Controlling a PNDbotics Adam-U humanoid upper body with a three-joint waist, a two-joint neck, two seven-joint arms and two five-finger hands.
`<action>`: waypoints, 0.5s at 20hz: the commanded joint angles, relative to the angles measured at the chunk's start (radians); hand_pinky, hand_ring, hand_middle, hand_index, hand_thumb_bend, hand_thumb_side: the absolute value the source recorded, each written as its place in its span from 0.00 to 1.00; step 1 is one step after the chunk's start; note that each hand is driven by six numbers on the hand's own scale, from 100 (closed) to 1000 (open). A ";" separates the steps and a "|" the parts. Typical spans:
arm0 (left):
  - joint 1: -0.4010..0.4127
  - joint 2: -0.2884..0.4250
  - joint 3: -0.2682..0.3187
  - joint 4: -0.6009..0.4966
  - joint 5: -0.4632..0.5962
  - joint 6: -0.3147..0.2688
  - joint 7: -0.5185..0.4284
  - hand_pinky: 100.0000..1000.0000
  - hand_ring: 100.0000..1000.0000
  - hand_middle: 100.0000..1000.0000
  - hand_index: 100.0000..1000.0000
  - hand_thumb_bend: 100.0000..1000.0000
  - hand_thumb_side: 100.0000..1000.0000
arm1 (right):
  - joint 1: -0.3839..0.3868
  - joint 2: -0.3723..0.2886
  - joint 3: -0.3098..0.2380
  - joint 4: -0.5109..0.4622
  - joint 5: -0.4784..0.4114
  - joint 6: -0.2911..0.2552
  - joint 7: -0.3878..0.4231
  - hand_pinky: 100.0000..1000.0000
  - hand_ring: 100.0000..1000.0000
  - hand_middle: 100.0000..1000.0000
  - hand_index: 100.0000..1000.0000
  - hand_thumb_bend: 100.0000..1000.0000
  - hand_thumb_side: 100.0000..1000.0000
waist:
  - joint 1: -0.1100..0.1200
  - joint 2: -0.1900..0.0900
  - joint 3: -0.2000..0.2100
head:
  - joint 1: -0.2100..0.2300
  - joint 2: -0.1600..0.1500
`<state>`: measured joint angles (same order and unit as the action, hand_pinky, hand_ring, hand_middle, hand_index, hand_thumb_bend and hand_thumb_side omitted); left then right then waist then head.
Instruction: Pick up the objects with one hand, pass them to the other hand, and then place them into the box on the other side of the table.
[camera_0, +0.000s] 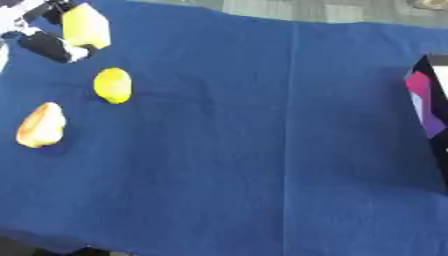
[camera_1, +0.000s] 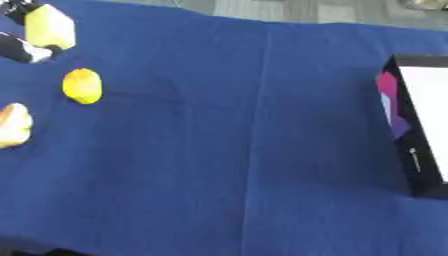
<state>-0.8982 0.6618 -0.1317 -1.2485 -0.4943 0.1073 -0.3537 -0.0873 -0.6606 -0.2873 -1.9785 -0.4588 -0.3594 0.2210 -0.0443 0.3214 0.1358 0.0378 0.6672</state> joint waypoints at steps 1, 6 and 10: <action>-0.009 -0.008 -0.017 -0.055 0.015 -0.009 0.008 0.74 0.54 0.50 0.41 0.00 0.00 | -0.047 -0.079 0.025 -0.021 -0.029 0.018 0.027 0.91 1.00 1.00 1.00 0.00 0.41 | -0.011 -0.048 0.001 | -0.012 0.005; -0.004 -0.051 -0.047 -0.099 0.018 -0.020 0.012 0.74 0.54 0.50 0.41 0.00 0.00 | -0.127 -0.123 0.071 -0.021 -0.056 0.061 0.058 0.91 1.00 1.00 1.00 0.00 0.41 | -0.013 -0.052 0.006 | -0.026 0.010; 0.003 -0.092 -0.068 -0.111 0.025 -0.033 0.015 0.74 0.53 0.50 0.41 0.00 0.00 | -0.183 -0.143 0.105 -0.021 -0.076 0.090 0.079 0.91 1.00 1.00 1.00 0.00 0.41 | -0.015 -0.055 0.012 | -0.038 0.012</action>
<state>-0.8825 0.5635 -0.2003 -1.3384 -0.4764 0.0804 -0.3410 -0.2590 -0.7581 -0.1832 -1.9787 -0.5225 -0.2778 0.2943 -0.0500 0.3131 0.1477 0.0048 0.6754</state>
